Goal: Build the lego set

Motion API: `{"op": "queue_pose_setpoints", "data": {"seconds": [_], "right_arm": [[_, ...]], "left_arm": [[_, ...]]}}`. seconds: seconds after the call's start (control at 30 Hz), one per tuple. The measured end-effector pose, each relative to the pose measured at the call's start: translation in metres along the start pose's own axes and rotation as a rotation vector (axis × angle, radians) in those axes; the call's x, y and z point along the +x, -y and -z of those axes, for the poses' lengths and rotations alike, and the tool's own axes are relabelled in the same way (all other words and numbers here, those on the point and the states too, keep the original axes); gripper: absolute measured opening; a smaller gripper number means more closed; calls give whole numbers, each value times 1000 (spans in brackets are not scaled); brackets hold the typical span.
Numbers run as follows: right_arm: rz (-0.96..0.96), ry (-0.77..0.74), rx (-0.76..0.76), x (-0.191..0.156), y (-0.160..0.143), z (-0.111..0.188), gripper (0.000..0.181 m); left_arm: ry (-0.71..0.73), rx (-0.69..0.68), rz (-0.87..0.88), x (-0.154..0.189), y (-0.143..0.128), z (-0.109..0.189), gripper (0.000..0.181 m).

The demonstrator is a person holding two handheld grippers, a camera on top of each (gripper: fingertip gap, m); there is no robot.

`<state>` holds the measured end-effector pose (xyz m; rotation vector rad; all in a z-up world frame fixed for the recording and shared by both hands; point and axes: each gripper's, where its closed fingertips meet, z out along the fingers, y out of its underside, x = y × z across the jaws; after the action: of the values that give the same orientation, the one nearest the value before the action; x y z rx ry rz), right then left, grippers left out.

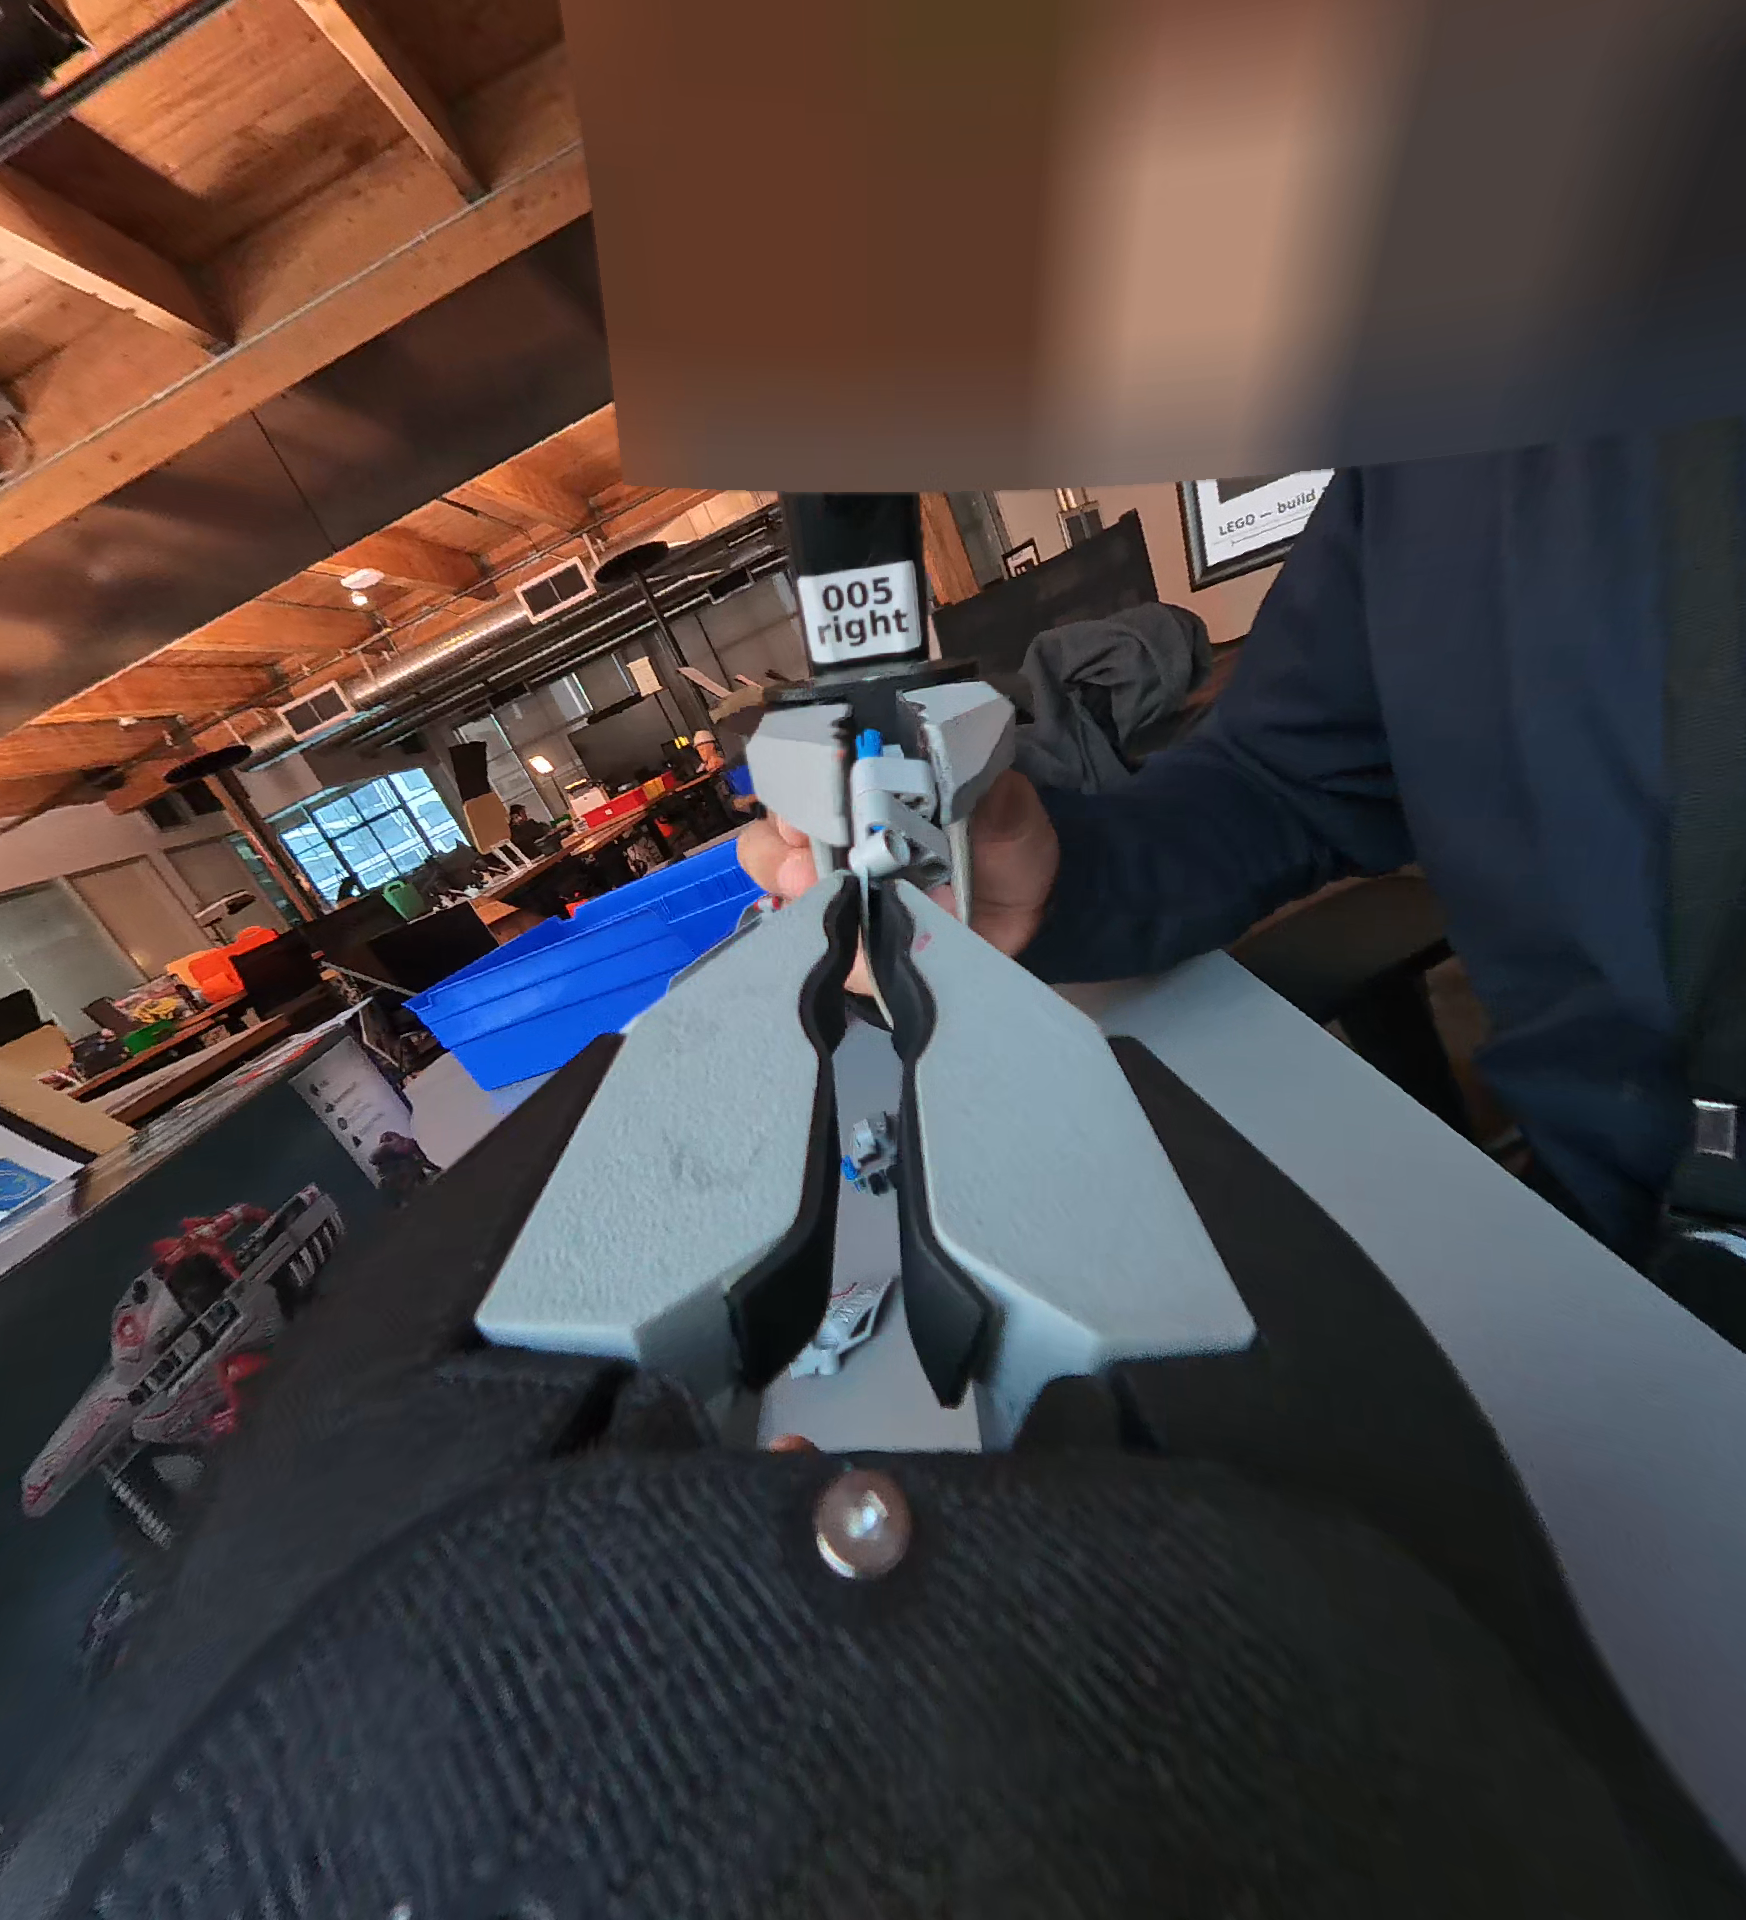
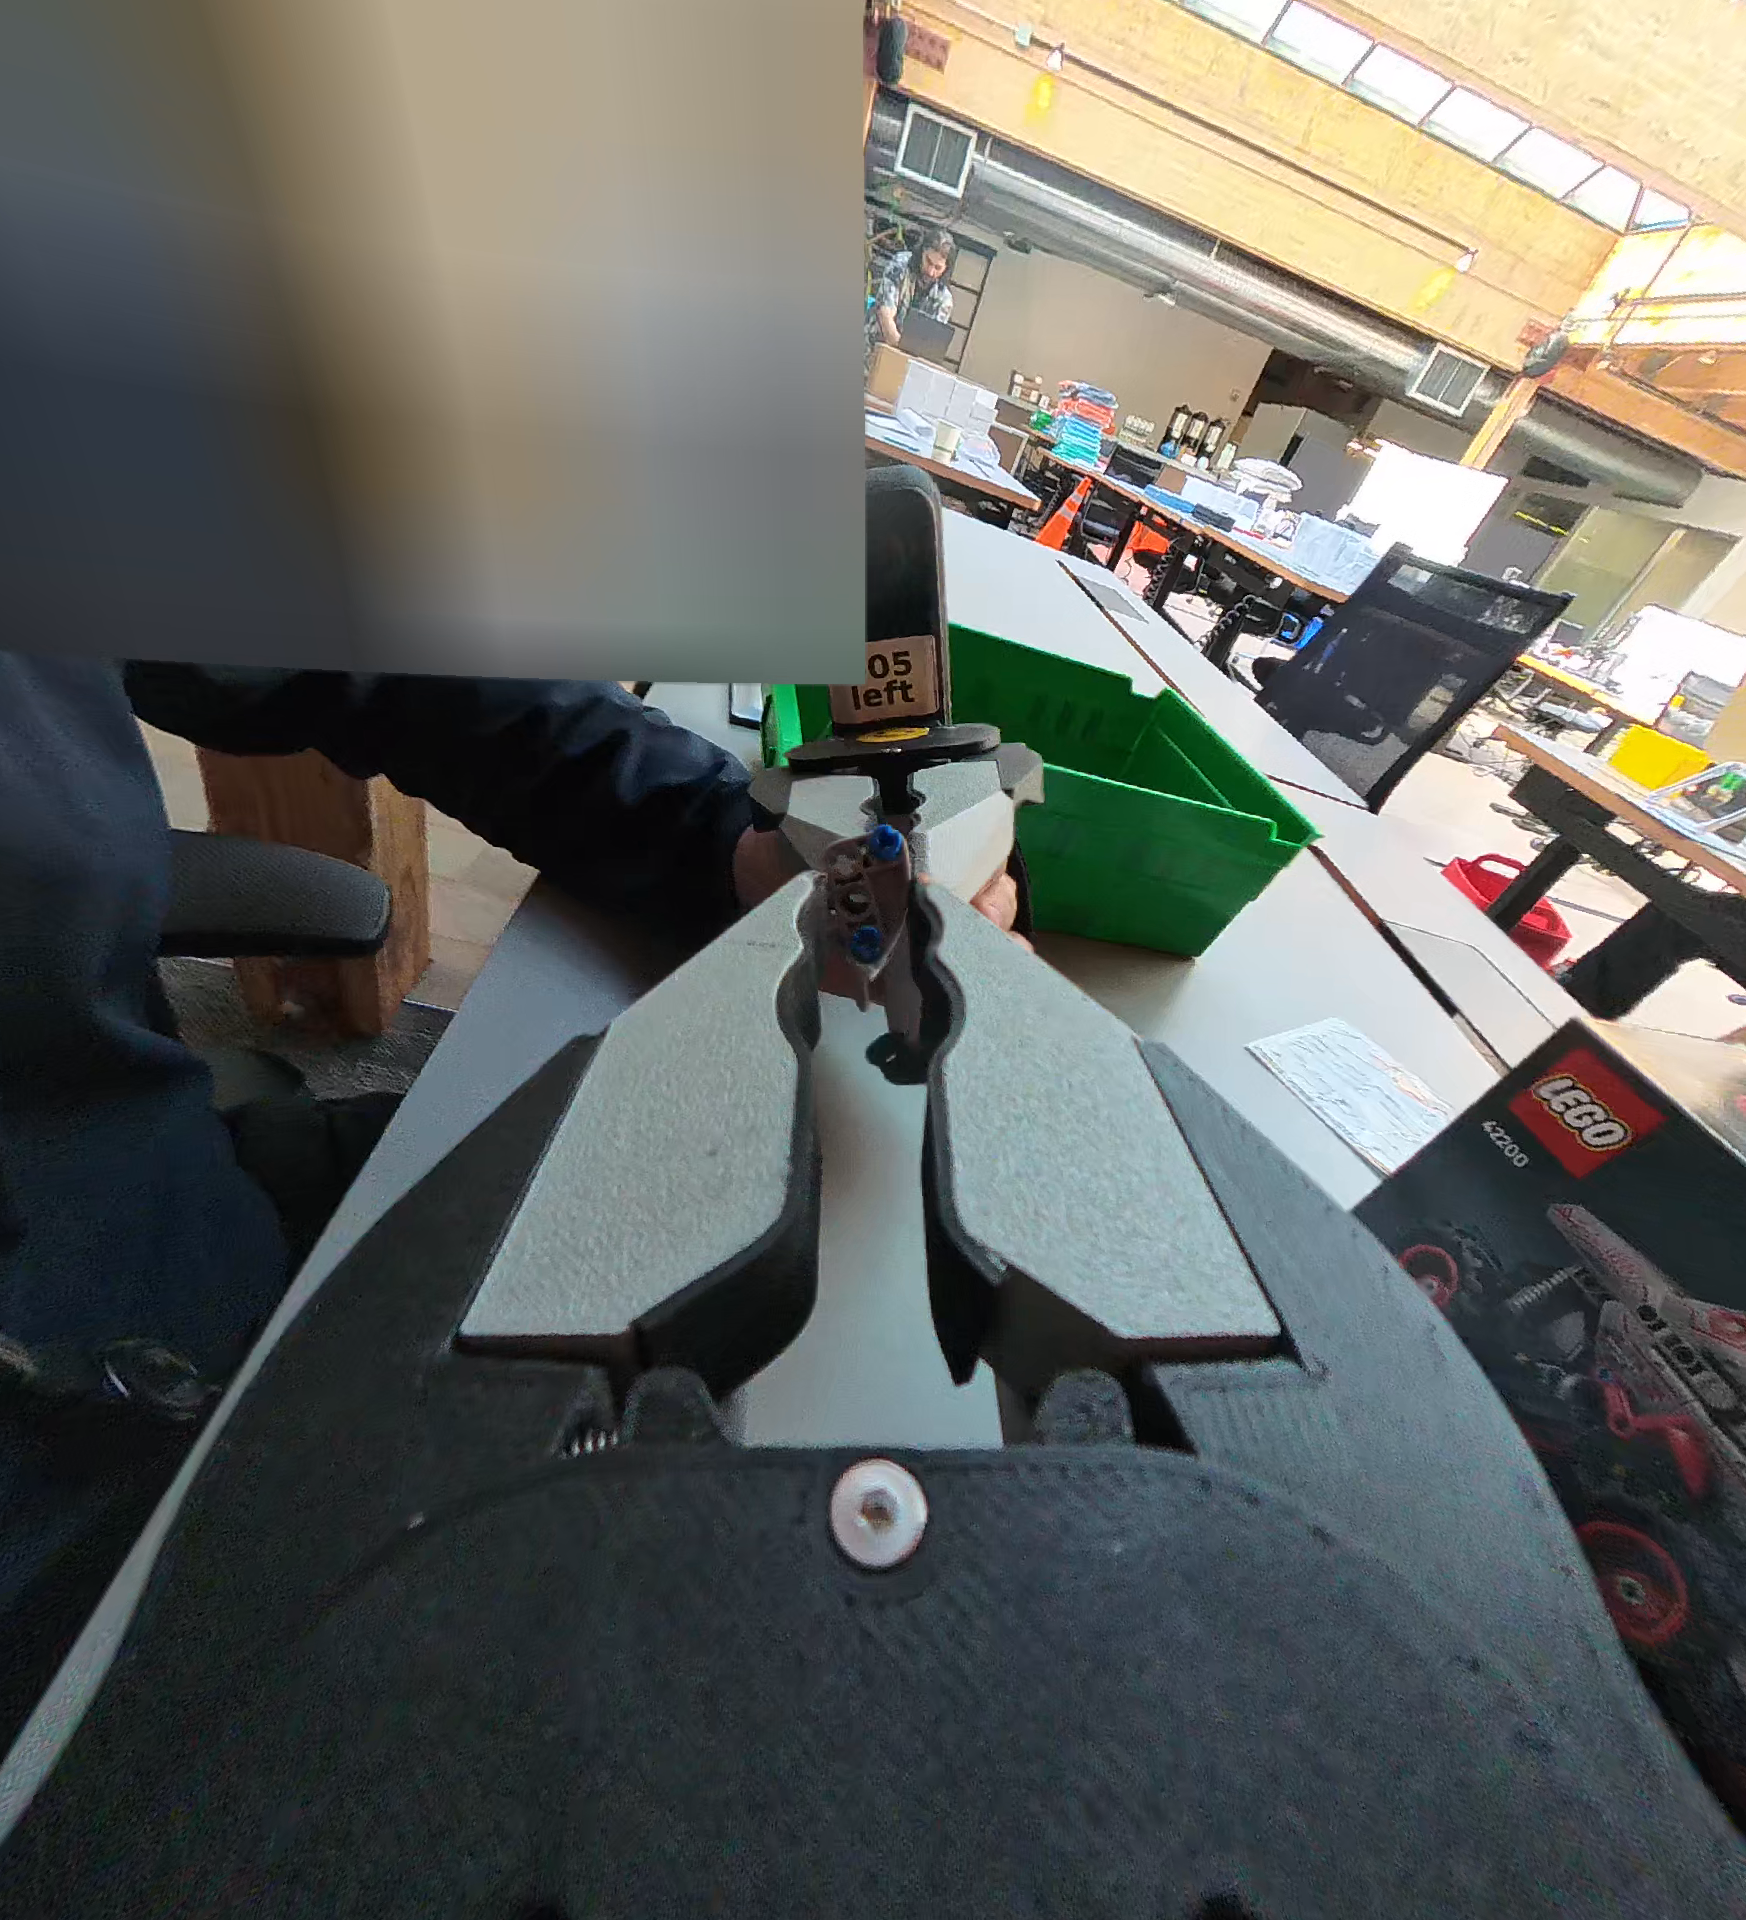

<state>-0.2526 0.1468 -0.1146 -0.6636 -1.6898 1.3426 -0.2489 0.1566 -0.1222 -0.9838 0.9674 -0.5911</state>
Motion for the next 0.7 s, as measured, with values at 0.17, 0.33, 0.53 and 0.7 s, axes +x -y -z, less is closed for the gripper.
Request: {"op": "queue_pose_setpoints", "data": {"seconds": [0.17, 0.33, 0.53, 0.7], "right_arm": [[40, -50, -15, 4, -2, -1, 12], [66, -78, -48, 10, -6, 0, 12], [47, -107, -56, 23, -7, 9, 16], [54, -111, -68, 24, -10, 9, 13]], "left_arm": [[14, 6, 27, -4, -1, 1, 0], [28, -18, 64, -8, -7, 2, 0], [53, 6, 116, -15, -5, 6, 0], [55, 16, 126, -16, -2, 8, 1]]}}
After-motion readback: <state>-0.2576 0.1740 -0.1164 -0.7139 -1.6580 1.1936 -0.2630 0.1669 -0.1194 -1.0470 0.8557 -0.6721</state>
